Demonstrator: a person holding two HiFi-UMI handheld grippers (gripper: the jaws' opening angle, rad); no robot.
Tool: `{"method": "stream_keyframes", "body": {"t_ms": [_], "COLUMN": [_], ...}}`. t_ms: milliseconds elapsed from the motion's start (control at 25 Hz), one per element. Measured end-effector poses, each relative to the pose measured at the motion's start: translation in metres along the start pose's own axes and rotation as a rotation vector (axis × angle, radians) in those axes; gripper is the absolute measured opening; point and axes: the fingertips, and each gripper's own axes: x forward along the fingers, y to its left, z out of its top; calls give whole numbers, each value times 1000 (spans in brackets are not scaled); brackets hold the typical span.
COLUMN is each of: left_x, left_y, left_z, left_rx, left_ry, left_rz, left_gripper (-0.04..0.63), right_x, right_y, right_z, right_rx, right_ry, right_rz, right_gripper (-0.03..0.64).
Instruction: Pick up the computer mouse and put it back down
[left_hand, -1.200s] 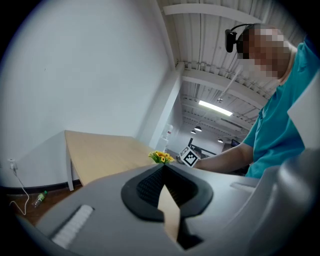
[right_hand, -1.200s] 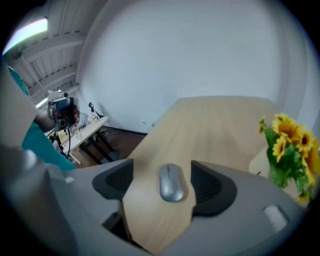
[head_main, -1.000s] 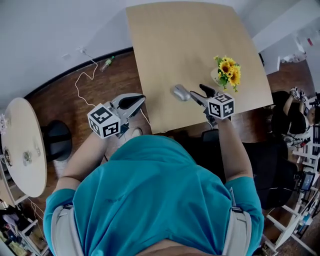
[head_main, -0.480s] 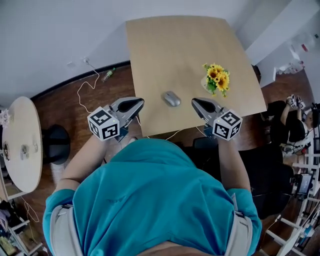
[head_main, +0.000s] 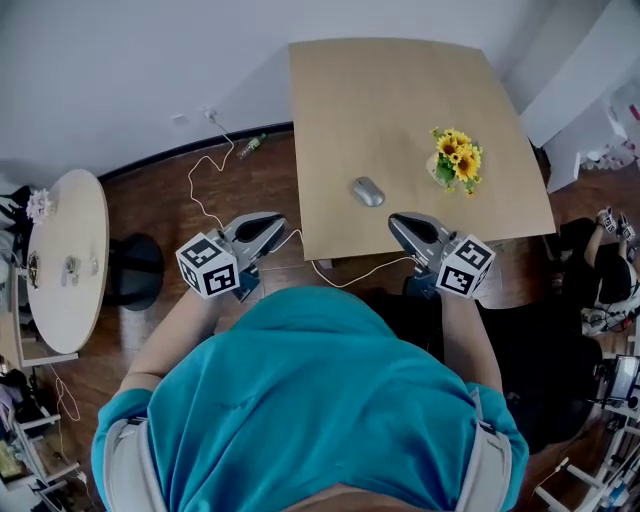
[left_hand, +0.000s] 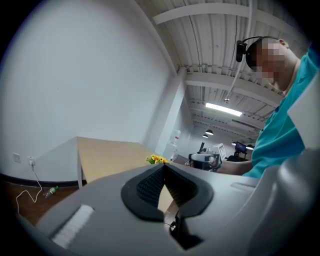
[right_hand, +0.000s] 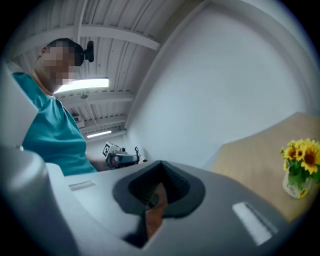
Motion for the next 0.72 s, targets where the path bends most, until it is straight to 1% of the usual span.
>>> {"method": "stream_keyframes", "body": {"t_ms": [120, 240, 320, 440, 520, 600, 720], "left_x": [-26, -62, -96, -147, -172, -188, -199], "left_y": [0, 2, 9, 25, 31, 33, 26], "left_z": [-3, -12, -23, -38, -49, -55, -54], "left_rx": [2, 47, 62, 87, 103, 90, 71], "left_ry": [-19, -12, 0, 26, 49, 53, 32], "left_rz": [-27, -79, -96, -110, -125, -147, -178], "left_gripper": [5, 5, 5, 5, 5, 5, 5], "right_x": [16, 38, 58, 93, 108, 116, 117], "right_y": [37, 74, 100, 140, 164, 187, 214], "right_z": [-4, -12, -18, -29, -37, -43, -49], "right_rx": [-3, 5, 32, 86, 113, 114, 92], "right_ry": [-11, -20, -41, -81, -88, -73, -40], "right_rz": [21, -3, -24, -23, -32, -36, -45], "right_gripper": [0, 0, 0, 0, 0, 0, 1]}}
